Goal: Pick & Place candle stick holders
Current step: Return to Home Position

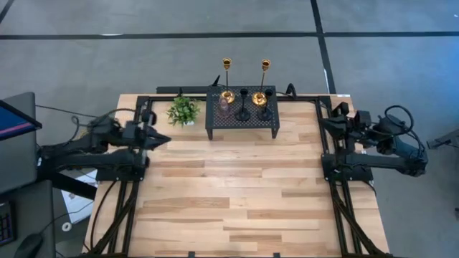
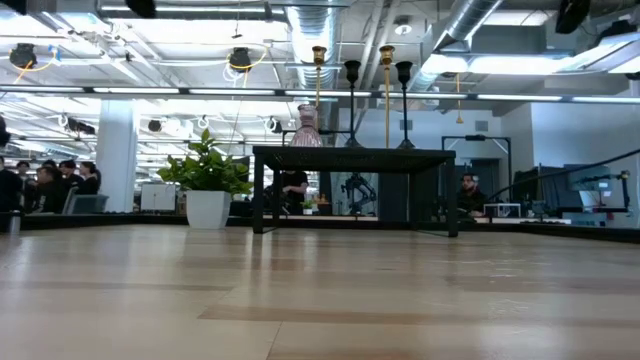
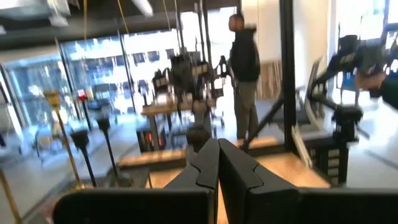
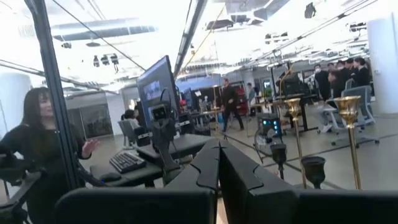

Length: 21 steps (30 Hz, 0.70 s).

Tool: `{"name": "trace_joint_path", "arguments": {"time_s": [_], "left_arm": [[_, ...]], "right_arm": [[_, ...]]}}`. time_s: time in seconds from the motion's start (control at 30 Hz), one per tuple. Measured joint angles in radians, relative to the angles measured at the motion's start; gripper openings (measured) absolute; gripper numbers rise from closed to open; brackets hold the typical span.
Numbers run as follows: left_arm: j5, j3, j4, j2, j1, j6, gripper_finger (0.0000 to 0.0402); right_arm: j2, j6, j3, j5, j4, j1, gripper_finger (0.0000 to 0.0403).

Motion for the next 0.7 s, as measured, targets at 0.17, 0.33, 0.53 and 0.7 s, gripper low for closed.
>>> {"name": "trace_joint_path", "arguments": {"time_s": [0.17, 0.33, 0.53, 0.7], "left_arm": [[0.000, -0.035, -0.006, -0.089, 0.000, -0.019, 0.0005], [0.000, -0.069, -0.010, -0.147, 0.000, -0.026, 0.0005], [0.001, -0.095, -0.011, -0.170, 0.000, -0.026, 0.0005], [0.005, -0.121, -0.003, -0.179, 0.000, -0.026, 0.0005]], "right_arm": [[-0.029, 0.000, 0.000, 0.000, 0.000, 0.000, 0.0000], [-0.059, 0.001, 0.000, 0.000, 0.001, -0.001, 0.0000], [-0.098, 0.000, 0.001, 0.000, 0.001, -0.001, 0.0000], [-0.096, -0.005, 0.022, 0.000, -0.020, -0.001, 0.0000]]}}
